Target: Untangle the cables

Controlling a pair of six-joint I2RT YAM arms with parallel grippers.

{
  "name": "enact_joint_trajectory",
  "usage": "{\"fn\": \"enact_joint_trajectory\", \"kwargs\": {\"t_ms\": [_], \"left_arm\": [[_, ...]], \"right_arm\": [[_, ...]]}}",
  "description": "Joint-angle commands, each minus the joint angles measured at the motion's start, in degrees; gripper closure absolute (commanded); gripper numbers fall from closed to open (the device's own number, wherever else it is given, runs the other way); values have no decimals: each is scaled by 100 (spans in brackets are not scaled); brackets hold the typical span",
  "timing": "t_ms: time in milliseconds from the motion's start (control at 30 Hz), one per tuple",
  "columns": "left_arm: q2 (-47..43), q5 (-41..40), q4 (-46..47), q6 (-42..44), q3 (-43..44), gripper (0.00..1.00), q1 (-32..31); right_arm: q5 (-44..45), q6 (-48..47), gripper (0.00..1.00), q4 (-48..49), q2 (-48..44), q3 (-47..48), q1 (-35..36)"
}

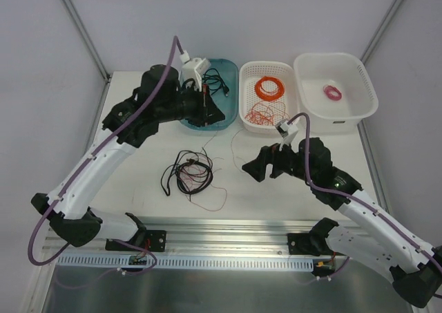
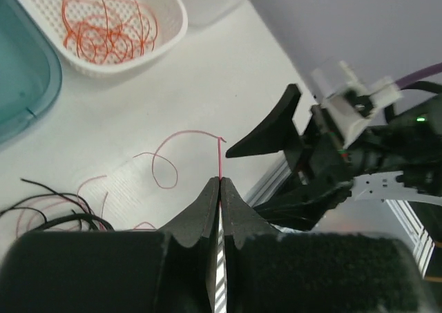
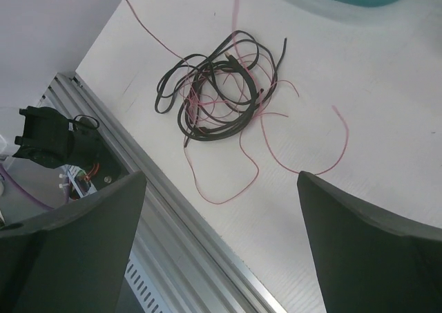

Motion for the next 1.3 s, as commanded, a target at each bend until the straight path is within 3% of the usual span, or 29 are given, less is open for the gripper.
{"fn": "enact_joint_trajectory", "kwargs": {"t_ms": [0, 367, 867, 967, 1067, 1100, 1167, 1200, 1267], "left_arm": [[71, -164, 617, -351, -560, 100, -230], [590, -787, 1172, -1282, -913, 100, -757], [547, -1271, 1550, -2337, -895, 100, -1223], [468, -1297, 1620, -2469, -974, 100, -1232], [388, -1411, 1682, -2531, -1062, 100, -1232], [345, -1429, 1691, -2531, -1080, 100, -1232], [318, -1499, 1708, -2557, -1124, 100, -1232], [292, -1552, 1708, -2549, -1150, 100, -1232], [257, -1631, 1708, -2496, -1255, 100, -1241]], "right_arm": [[58, -269, 4, 29, -264, 28, 38], [22, 381, 8, 1416, -458, -464, 170], [848, -137, 19, 2304, 746, -60, 390], [972, -146, 29, 2410, 843, -112, 390], [911, -137, 46, 2480, 966, -165, 390], [893, -120, 57, 2481, 992, -191, 399], [832, -111, 69, 2481, 984, -218, 407], [797, -128, 84, 2437, 949, -218, 407], [709, -181, 99, 2105, 879, -122, 399]]}}
